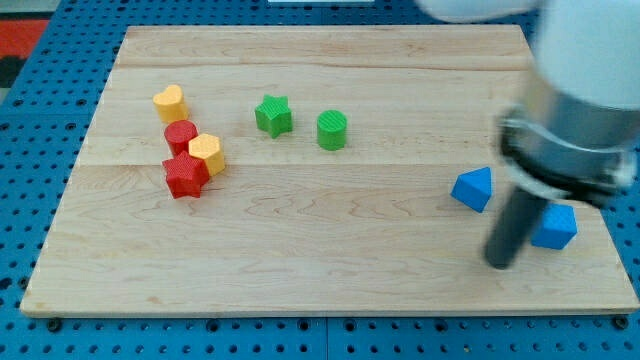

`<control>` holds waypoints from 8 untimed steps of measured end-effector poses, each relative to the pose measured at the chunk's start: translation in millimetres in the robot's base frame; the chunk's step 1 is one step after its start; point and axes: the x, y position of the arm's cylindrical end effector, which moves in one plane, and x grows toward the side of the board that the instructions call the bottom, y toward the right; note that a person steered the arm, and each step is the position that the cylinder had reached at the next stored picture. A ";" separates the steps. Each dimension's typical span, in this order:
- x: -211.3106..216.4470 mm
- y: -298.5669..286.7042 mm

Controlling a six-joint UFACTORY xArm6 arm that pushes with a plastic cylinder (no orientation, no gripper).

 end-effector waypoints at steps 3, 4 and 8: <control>-30.4 43.2; -40.0 39.0; -255.8 -210.7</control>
